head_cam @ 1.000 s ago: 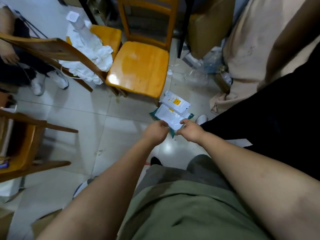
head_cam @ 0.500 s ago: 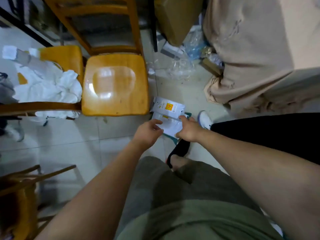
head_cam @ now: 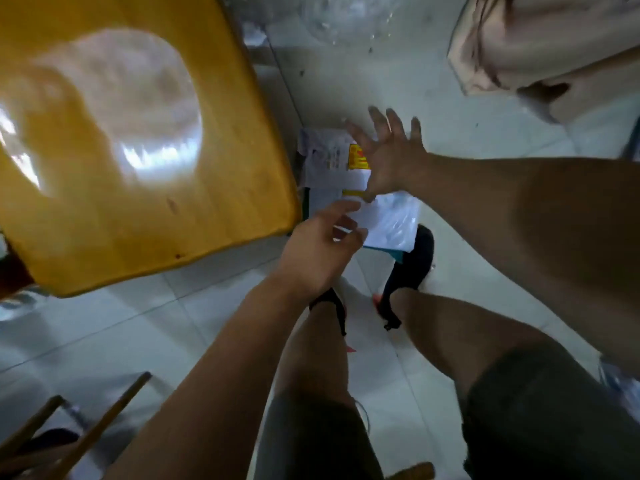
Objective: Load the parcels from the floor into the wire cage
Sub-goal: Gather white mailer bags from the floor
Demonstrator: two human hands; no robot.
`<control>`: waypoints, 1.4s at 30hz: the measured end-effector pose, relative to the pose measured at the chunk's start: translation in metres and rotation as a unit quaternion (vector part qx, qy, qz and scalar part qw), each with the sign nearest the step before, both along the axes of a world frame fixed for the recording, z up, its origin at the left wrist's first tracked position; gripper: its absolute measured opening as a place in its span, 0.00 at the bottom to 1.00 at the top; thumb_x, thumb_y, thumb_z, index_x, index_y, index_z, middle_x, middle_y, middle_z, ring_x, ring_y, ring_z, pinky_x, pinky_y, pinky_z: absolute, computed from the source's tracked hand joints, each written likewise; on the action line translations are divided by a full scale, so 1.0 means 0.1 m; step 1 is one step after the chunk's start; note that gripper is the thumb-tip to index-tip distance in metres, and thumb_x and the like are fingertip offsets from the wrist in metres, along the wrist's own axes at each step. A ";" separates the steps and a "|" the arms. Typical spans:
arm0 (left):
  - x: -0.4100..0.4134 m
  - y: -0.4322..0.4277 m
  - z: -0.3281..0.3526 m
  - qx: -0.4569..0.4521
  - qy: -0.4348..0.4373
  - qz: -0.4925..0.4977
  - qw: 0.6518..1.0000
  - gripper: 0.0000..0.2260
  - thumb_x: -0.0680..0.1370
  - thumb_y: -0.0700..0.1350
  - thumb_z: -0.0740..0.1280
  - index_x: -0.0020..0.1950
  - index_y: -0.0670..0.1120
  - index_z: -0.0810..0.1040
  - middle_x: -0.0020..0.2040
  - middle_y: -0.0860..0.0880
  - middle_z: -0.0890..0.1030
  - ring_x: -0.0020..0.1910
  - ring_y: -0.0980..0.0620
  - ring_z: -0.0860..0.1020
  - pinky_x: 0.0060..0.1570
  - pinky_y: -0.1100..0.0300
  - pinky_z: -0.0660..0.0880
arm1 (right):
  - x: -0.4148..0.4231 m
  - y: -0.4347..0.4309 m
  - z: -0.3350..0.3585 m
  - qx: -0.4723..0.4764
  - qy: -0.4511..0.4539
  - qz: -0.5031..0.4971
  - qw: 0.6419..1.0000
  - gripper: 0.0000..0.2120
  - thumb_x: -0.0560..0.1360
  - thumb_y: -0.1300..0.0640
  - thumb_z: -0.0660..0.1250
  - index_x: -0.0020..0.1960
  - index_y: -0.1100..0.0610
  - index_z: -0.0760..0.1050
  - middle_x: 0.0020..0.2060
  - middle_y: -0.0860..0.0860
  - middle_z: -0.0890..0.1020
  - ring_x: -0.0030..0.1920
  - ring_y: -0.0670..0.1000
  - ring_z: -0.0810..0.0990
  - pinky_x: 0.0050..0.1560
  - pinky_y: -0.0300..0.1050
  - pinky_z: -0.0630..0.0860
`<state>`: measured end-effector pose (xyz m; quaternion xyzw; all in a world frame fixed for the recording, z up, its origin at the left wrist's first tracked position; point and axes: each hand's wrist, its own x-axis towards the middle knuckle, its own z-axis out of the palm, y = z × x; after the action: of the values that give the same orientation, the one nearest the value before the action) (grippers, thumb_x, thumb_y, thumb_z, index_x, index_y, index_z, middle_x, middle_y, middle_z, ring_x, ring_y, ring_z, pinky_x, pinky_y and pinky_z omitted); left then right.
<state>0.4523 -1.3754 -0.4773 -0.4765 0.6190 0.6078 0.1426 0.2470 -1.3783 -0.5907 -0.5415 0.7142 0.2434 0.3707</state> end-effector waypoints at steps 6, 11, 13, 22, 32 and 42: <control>-0.04 0.02 -0.67 0.038 -0.008 -0.023 0.999 0.18 0.82 0.51 0.67 0.72 0.56 0.74 0.57 0.56 0.81 0.53 0.60 0.79 0.52 0.65 0.76 | 0.11 0.00 -0.77 -0.004 0.008 0.001 1.000 0.74 0.52 0.24 0.77 0.80 0.40 0.32 0.82 0.58 0.44 0.80 0.65 0.48 0.73 0.77 0.47; -0.15 0.11 -0.71 0.081 -0.020 -0.025 0.996 0.18 0.82 0.51 0.69 0.71 0.58 0.74 0.57 0.55 0.80 0.54 0.57 0.80 0.49 0.66 0.75 | 0.11 0.11 -0.73 -0.074 0.036 -0.018 0.996 0.66 0.59 0.33 0.78 0.82 0.41 0.38 0.73 0.61 0.61 0.70 0.66 0.64 0.68 0.66 0.62; -0.20 0.11 -0.58 0.076 -0.017 -0.024 0.997 0.17 0.82 0.51 0.68 0.71 0.57 0.74 0.56 0.55 0.81 0.54 0.57 0.80 0.49 0.66 0.75 | 0.09 0.11 -0.58 -0.085 0.039 -0.034 0.995 0.65 0.59 0.33 0.77 0.82 0.41 0.39 0.72 0.61 0.62 0.68 0.65 0.66 0.67 0.64 0.64; -0.60 -0.12 0.54 -0.031 -0.057 -0.001 0.998 0.15 0.83 0.46 0.64 0.68 0.54 0.78 0.56 0.52 0.83 0.53 0.55 0.80 0.45 0.68 0.70 | -0.14 0.28 0.85 -0.153 0.059 -0.156 0.974 0.61 0.62 0.21 0.68 0.83 0.42 0.41 0.72 0.61 0.63 0.65 0.63 0.66 0.62 0.61 0.65; -1.24 -0.59 2.45 -0.179 -0.088 -0.092 0.976 0.16 0.80 0.46 0.64 0.68 0.52 0.79 0.59 0.50 0.85 0.57 0.47 0.82 0.58 0.51 0.79 | -0.44 0.50 3.04 -0.224 0.084 -0.268 0.933 0.52 0.67 0.20 0.60 0.82 0.39 0.44 0.71 0.60 0.64 0.63 0.62 0.67 0.58 0.60 0.63; -1.46 -0.20 3.98 -0.302 0.021 -0.233 0.924 0.18 0.82 0.54 0.64 0.72 0.55 0.72 0.61 0.49 0.83 0.58 0.47 0.81 0.54 0.50 0.78 | -0.59 0.99 4.89 -0.253 0.066 -0.348 0.900 0.59 0.60 0.20 0.62 0.82 0.39 0.41 0.72 0.57 0.59 0.69 0.62 0.59 0.69 0.62 0.56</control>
<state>0.3068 -1.3953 -0.0789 -0.3264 0.8697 0.3517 0.1159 0.1878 -1.2795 -0.1013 -0.3169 0.9175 -0.0550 0.2339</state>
